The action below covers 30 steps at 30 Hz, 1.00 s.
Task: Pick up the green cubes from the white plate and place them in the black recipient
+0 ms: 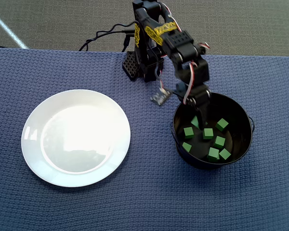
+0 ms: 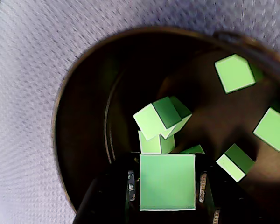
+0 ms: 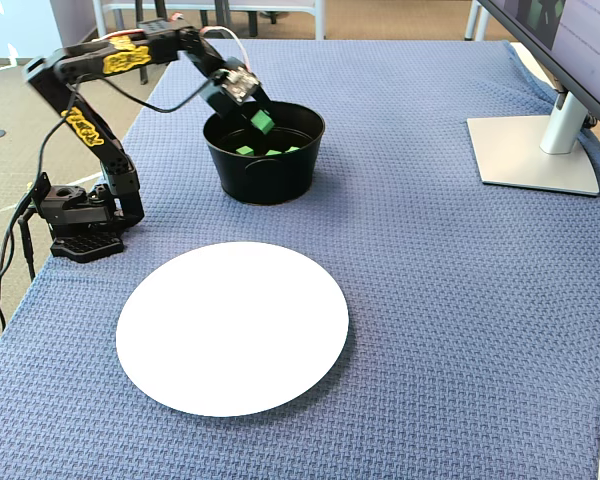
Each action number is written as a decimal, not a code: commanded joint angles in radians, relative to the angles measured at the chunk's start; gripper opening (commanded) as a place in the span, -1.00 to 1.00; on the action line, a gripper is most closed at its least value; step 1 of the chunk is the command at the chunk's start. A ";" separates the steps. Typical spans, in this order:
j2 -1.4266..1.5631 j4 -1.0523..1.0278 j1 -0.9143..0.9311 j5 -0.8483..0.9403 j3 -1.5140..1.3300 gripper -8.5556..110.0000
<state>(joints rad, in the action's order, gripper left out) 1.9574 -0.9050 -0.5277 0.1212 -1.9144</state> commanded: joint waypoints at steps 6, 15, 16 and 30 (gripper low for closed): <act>-0.066 0.035 -0.032 -0.055 0.063 -0.33; 0.077 -0.012 -0.017 0.006 0.077 -0.19; 0.104 -0.063 -0.005 0.029 0.098 -0.26; 0.568 -0.264 0.558 0.152 -0.232 -0.86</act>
<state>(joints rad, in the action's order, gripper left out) 2.4053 -1.1965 -0.0353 0.2884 -1.9988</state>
